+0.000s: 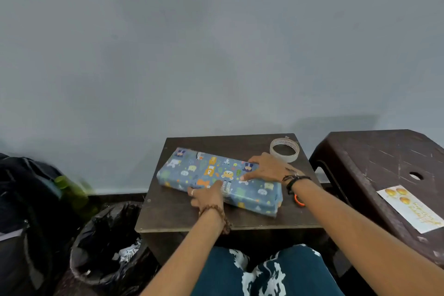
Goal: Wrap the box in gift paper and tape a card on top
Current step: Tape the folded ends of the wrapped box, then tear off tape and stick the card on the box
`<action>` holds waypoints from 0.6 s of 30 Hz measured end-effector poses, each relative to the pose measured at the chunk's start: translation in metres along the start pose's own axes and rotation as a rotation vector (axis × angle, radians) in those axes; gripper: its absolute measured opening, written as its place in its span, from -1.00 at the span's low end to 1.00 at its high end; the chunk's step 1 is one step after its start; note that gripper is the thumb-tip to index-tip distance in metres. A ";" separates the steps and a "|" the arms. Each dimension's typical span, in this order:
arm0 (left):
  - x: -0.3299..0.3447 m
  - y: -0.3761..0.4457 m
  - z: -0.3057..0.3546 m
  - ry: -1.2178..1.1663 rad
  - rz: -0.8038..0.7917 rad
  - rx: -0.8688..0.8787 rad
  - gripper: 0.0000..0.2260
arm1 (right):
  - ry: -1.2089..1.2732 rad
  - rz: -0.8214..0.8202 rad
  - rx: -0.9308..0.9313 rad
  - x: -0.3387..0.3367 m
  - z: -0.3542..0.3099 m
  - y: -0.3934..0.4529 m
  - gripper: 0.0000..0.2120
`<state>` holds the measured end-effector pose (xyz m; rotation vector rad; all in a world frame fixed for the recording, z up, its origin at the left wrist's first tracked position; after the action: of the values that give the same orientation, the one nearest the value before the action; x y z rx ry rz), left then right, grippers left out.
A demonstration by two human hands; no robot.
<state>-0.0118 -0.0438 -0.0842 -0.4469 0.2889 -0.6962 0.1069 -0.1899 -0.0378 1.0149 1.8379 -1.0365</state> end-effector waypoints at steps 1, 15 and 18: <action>0.001 0.003 0.010 0.089 0.010 0.037 -0.21 | 0.050 0.011 0.008 0.003 -0.005 -0.007 -0.41; 0.048 0.043 0.075 1.209 -0.305 0.484 0.02 | 0.606 0.121 0.041 0.043 -0.016 -0.022 -0.92; 0.052 0.041 0.080 1.421 -0.487 0.602 0.08 | 0.467 0.409 0.038 0.018 0.002 -0.020 -0.77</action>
<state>0.0806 -0.0273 -0.0406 0.6662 1.2797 -1.4499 0.0829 -0.1943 -0.0488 1.6805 1.8505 -0.6218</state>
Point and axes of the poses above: each hand's wrist, its own y-axis towards the middle knuckle, its own x-axis out of the palm, z = x × y, the point moved 6 cm from there along y, towards the middle knuckle, and after that the axes turned 6 degrees about x, right-handed, at the moved point
